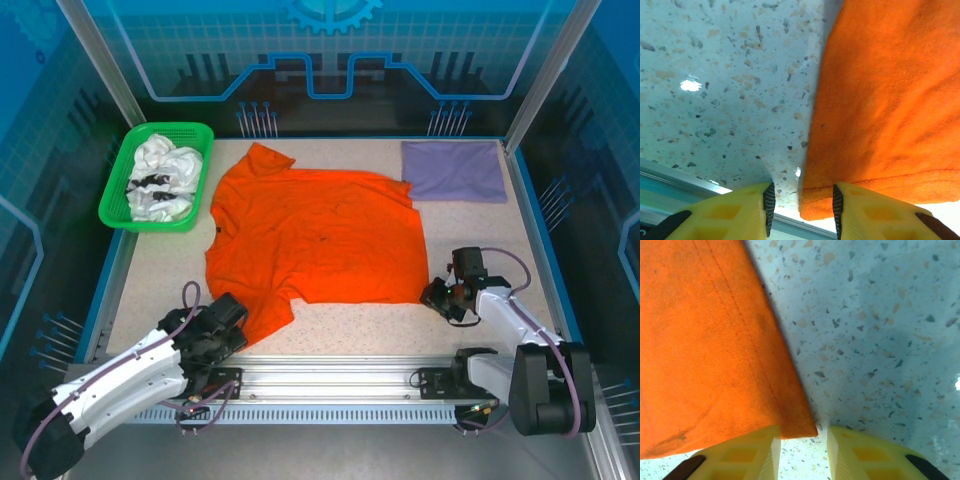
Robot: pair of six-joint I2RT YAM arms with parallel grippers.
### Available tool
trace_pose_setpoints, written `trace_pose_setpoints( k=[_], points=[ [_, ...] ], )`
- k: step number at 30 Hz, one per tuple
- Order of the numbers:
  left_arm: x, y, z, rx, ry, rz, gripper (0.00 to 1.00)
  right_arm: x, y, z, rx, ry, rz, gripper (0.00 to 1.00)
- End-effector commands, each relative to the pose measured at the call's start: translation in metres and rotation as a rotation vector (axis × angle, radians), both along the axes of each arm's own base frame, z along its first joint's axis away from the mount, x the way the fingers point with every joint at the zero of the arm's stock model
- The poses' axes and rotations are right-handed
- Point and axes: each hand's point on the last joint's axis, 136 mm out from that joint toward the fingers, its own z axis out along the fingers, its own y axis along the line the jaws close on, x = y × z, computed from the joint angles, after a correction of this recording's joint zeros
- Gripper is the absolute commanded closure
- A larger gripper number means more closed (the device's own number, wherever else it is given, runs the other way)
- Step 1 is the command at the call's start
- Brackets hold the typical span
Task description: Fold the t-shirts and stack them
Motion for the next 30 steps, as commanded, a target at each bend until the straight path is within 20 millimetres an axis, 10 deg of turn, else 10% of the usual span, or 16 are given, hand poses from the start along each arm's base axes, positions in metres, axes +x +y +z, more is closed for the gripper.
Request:
trace_pose_setpoints(
  k=[1,30],
  points=[
    [0.004,-0.007,-0.01,-0.029,-0.013,0.003,0.63,0.008,-0.004,0.002,-0.009,-0.006,-0.008,0.74],
    [0.03,-0.033,-0.008,-0.064,-0.049,-0.058,1.0,0.01,-0.003,-0.002,-0.02,0.021,0.001,1.0]
  ],
)
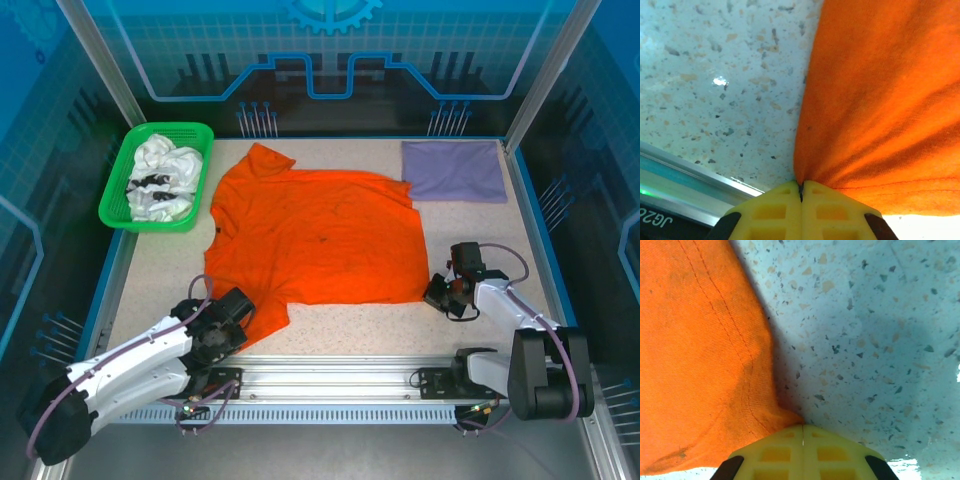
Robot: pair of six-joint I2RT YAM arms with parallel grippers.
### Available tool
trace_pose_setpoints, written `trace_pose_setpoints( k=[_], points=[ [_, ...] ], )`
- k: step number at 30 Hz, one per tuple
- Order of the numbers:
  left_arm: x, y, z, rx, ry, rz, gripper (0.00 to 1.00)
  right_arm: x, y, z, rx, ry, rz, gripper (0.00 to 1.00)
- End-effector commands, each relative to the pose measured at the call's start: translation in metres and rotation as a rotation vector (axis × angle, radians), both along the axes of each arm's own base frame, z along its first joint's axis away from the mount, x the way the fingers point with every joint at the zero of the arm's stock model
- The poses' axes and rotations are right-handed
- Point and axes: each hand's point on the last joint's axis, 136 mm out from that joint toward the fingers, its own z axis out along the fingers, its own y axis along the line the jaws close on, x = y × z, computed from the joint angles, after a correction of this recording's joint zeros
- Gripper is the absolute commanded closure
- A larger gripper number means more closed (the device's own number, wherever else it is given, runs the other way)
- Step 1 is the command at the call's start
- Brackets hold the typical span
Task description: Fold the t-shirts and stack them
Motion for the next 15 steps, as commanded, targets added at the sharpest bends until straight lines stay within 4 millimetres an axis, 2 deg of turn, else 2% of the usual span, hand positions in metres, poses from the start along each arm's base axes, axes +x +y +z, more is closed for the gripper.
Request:
trace_pose_setpoints(
  k=[1,6,15],
  points=[
    [0.033,-0.037,-0.004,-0.154,-0.135,-0.033,1.0,0.001,0.0,0.001,-0.005,0.004,0.006,1.0],
    [0.035,-0.036,0.003,-0.147,-0.146,-0.051,1.0,0.0,-0.001,0.005,-0.012,-0.012,0.004,1.0],
    [0.033,-0.03,0.03,-0.131,-0.178,-0.093,1.0,-0.01,-0.012,0.028,-0.071,-0.075,-0.018,1.0]
  ],
)
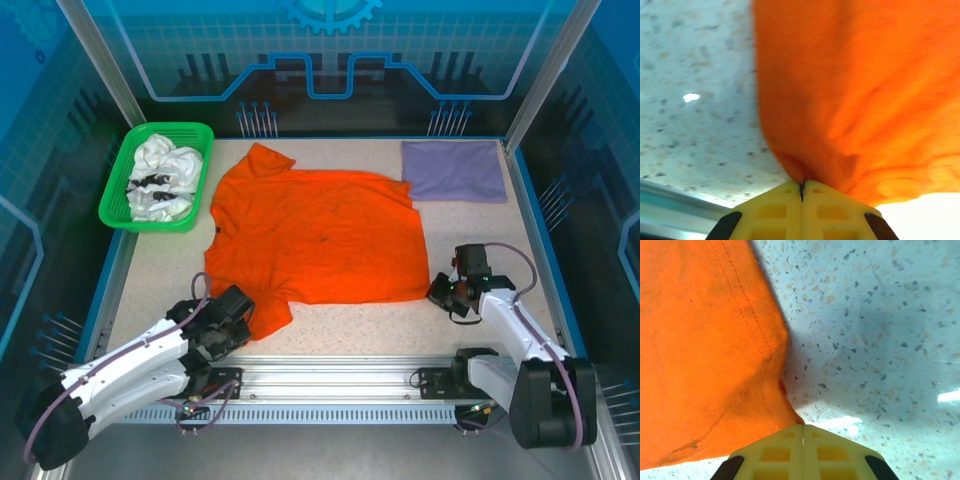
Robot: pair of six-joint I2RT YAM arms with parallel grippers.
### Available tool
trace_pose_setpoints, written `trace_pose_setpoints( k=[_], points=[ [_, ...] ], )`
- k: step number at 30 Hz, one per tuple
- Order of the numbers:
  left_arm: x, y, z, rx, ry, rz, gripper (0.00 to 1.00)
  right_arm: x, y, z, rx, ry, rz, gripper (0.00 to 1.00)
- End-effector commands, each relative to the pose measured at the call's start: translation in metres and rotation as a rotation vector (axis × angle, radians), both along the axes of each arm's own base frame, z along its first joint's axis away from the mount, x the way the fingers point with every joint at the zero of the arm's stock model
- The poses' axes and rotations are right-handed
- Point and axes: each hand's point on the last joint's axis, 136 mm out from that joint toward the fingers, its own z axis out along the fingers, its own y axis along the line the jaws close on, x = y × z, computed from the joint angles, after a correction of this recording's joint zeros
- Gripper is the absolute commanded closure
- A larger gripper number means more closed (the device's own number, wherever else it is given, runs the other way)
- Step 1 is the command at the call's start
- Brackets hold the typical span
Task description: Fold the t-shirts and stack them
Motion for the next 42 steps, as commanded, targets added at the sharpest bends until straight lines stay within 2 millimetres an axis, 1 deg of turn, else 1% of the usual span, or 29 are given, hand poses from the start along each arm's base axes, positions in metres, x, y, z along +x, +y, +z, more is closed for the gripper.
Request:
trace_pose_setpoints(
  k=[1,5,11,14,19,23,25,27,30,32,35,37,39,42],
  points=[
    [0.012,-0.01,0.018,-0.035,-0.067,-0.048,1.0,-0.011,-0.006,0.005,-0.033,0.012,-0.012,1.0],
    [0.007,-0.01,0.022,-0.046,-0.054,-0.059,1.0,-0.016,-0.005,0.008,-0.026,0.01,-0.028,1.0],
    [0.0,-0.005,0.045,-0.041,-0.063,-0.076,1.0,-0.028,-0.003,0.015,-0.021,-0.014,-0.042,1.0],
    [-0.006,-0.009,0.049,-0.078,-0.043,-0.071,1.0,-0.035,-0.004,0.017,-0.037,-0.018,-0.052,1.0],
    [-0.014,-0.006,0.062,-0.112,-0.049,-0.042,1.0,-0.045,-0.01,0.024,-0.071,-0.046,-0.094,1.0],
    [-0.016,-0.004,0.076,-0.136,-0.064,-0.016,1.0,-0.045,-0.015,0.031,-0.089,-0.078,-0.129,1.0],
    [-0.011,-0.004,0.083,-0.138,-0.09,-0.008,1.0,-0.041,-0.016,0.036,-0.099,-0.095,-0.131,1.0],
    [-0.003,-0.006,0.09,-0.137,-0.129,-0.013,1.0,-0.033,-0.016,0.043,-0.106,-0.116,-0.125,1.0],
    [0.019,-0.013,0.106,-0.141,-0.183,-0.024,1.0,-0.017,-0.016,0.055,-0.121,-0.137,-0.106,1.0],
    [0.039,-0.02,0.118,-0.165,-0.213,-0.03,1.0,-0.004,-0.015,0.062,-0.136,-0.148,-0.087,1.0],
    [0.078,-0.027,0.14,-0.216,-0.271,-0.025,1.0,0.018,-0.015,0.068,-0.166,-0.147,-0.054,1.0],
    [0.104,-0.027,0.153,-0.227,-0.301,-0.024,1.0,0.035,-0.014,0.07,-0.186,-0.14,-0.03,1.0],
    [0.127,-0.027,0.16,-0.219,-0.309,-0.036,1.0,0.049,-0.013,0.069,-0.202,-0.125,-0.008,1.0],
    [0.16,-0.025,0.162,-0.202,-0.307,-0.042,1.0,0.07,-0.014,0.063,-0.221,-0.096,0.012,1.0]
  ],
)
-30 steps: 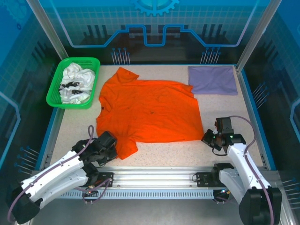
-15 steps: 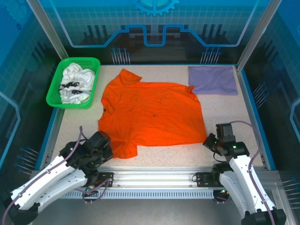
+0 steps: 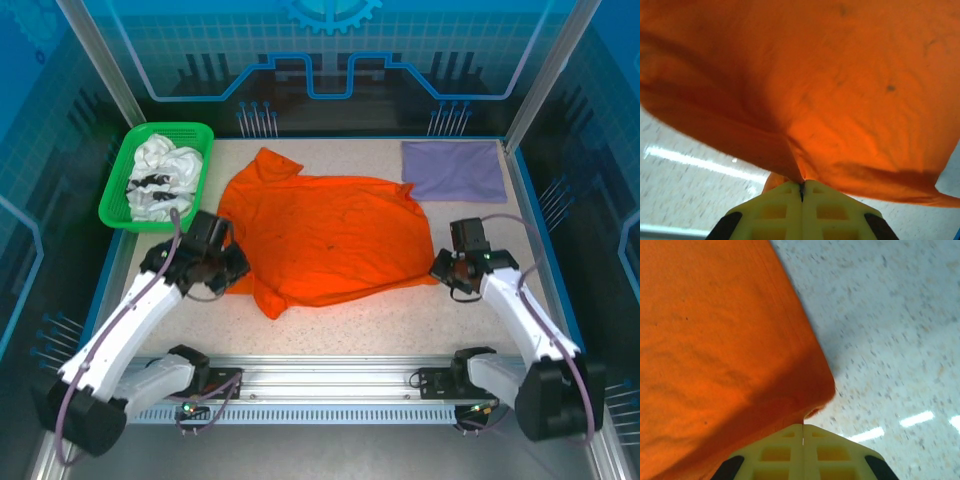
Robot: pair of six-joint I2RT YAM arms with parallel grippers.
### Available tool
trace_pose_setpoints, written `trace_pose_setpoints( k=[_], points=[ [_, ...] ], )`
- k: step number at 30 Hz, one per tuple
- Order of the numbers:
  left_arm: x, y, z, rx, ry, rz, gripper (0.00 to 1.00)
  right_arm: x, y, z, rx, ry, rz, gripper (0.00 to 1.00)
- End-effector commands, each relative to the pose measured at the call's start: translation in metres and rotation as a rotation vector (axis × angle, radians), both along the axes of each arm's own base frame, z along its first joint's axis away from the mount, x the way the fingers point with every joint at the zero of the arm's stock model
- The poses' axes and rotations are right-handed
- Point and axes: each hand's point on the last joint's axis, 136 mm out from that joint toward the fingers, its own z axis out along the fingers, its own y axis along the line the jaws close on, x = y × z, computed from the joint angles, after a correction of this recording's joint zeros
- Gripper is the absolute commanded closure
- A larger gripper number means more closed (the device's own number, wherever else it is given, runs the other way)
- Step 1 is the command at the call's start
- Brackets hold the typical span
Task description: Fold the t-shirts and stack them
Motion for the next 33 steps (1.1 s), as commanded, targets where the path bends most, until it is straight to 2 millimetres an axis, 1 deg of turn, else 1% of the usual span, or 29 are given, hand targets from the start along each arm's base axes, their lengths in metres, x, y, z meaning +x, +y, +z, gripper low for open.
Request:
trace_pose_setpoints(
  k=[1,3,4,5,6,10,13,14,16,17,18,19,20,21,22,23,25,26,27,29,31,33],
  points=[
    [0.04,-0.006,0.015,-0.013,-0.073,-0.09,1.0,0.031,-0.002,0.006,-0.045,-0.033,0.043,1.0],
    [0.06,-0.001,0.014,-0.018,-0.066,-0.076,1.0,0.044,-0.002,0.003,-0.051,-0.024,0.049,1.0],
    [0.072,0.001,0.012,-0.018,-0.06,-0.067,1.0,0.049,-0.003,-0.002,-0.052,-0.008,0.051,1.0],
    [0.082,0.004,0.01,-0.021,-0.054,-0.057,1.0,0.059,-0.003,0.002,-0.05,-0.016,0.053,1.0],
    [0.093,0.006,0.007,-0.029,-0.044,-0.05,1.0,0.065,-0.003,0.0,-0.05,-0.006,0.058,1.0],
    [0.132,0.01,-0.016,-0.033,0.028,-0.048,1.0,0.086,-0.007,-0.008,-0.057,0.035,0.056,1.0],
    [0.154,0.01,-0.037,-0.036,0.096,-0.048,1.0,0.096,-0.016,-0.016,-0.051,0.06,0.031,1.0],
    [0.16,0.01,-0.045,-0.042,0.111,-0.045,0.93,0.098,-0.017,-0.019,-0.041,0.066,0.027,1.0],
    [0.17,0.015,-0.055,-0.036,0.142,-0.026,0.87,0.103,-0.019,-0.026,-0.02,0.08,0.018,1.0],
    [0.176,0.019,-0.056,-0.025,0.139,-0.013,0.81,0.105,-0.019,-0.03,-0.003,0.092,0.016,0.95],
    [0.181,0.025,-0.056,-0.013,0.134,0.005,0.71,0.108,-0.021,-0.033,0.013,0.102,0.009,0.84],
    [0.186,0.03,-0.054,-0.009,0.127,0.021,0.63,0.11,-0.023,-0.035,0.025,0.108,0.006,0.74],
    [0.192,0.034,-0.047,-0.01,0.11,0.033,0.55,0.113,-0.026,-0.036,0.039,0.117,-0.004,0.62],
    [0.196,0.039,-0.039,-0.006,0.092,0.042,0.42,0.113,-0.032,-0.036,0.049,0.125,-0.019,0.57],
    [0.198,0.043,-0.03,0.009,0.073,0.047,0.34,0.113,-0.036,-0.032,0.061,0.117,-0.032,0.57],
    [0.2,0.047,-0.018,0.034,0.041,0.048,0.31,0.112,-0.04,-0.026,0.068,0.094,-0.048,0.56],
    [0.195,0.056,0.003,0.083,-0.01,0.063,0.3,0.105,-0.044,-0.009,0.071,0.042,-0.071,0.55],
    [0.19,0.057,0.013,0.088,-0.037,0.07,0.31,0.102,-0.039,0.0,0.086,0.003,-0.059,0.55],
    [0.182,0.055,0.018,0.081,-0.055,0.076,0.34,0.099,-0.028,0.01,0.115,-0.048,-0.032,0.57],
    [0.163,0.044,0.017,0.04,-0.073,0.091,0.42,0.089,-0.006,0.019,0.159,-0.099,0.021,0.6],
    [0.142,0.026,0.008,0.002,-0.096,0.092,0.54,0.08,0.022,0.017,0.242,-0.123,0.092,0.65],
    [0.122,0.009,-0.009,-0.04,-0.111,0.1,0.7,0.069,0.048,0.006,0.32,-0.115,0.146,0.69]
  ],
)
